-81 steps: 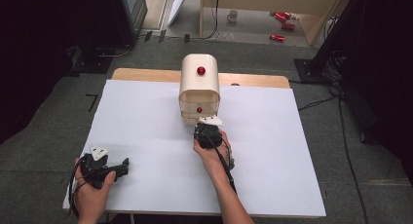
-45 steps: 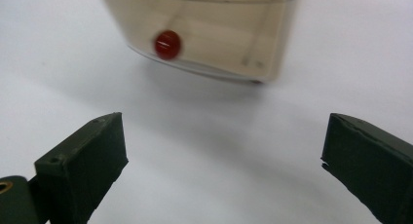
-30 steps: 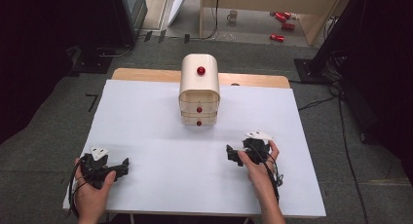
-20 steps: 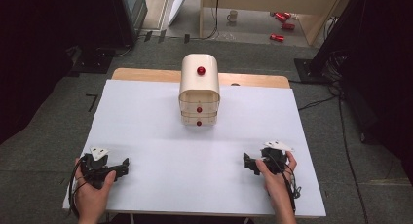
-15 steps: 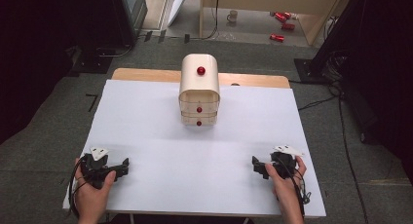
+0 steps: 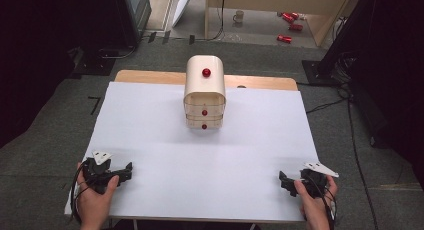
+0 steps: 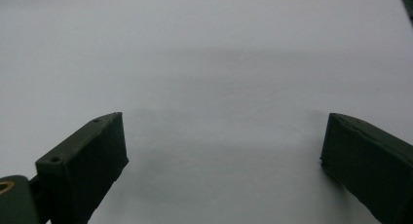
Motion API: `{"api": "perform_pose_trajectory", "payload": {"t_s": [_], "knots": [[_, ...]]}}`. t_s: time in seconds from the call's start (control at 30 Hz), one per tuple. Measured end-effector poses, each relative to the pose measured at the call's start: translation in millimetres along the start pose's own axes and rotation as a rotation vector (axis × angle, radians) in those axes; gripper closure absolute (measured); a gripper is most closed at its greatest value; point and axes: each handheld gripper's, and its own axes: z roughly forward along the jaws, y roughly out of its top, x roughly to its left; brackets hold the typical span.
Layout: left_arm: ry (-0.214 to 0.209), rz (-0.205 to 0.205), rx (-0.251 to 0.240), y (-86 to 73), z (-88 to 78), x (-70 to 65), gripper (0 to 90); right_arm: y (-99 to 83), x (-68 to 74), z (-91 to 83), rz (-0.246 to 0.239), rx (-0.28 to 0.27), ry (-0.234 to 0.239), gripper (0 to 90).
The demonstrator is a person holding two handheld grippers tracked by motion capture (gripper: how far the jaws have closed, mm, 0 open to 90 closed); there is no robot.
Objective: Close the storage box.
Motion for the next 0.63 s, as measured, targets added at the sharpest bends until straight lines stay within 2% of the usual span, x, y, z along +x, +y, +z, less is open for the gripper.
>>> {"api": "perform_pose_trajectory", "payload": {"t_s": [0.1, 0.23, 0.3, 0.37, 0.63], "knots": [[0.000, 0.000, 0.000, 0.0, 0.0, 0.0, 0.0, -3.8, -8.0, -4.1, 0.013, -0.009, -0.014, 3.4], [0.000, 0.000, 0.000, 0.0, 0.0, 0.0, 0.0, -8.9, -14.9, -7.7, -0.011, -0.016, -0.047, 3.9], [0.000, 0.000, 0.000, 0.1, 0.0, 0.0, 0.0, -11.5, -15.0, -7.0, -0.035, -0.024, -0.060, 3.9], [0.000, 0.000, 0.000, 0.0, 0.0, 0.0, 0.0, -15.1, -11.2, -5.0, -0.079, -0.038, -0.088, 3.2], [0.000, 0.001, 0.000, -0.1, 0.0, 0.0, 0.0, -17.8, -12.6, -5.3, -0.073, -0.061, -0.078, 3.2]]}}
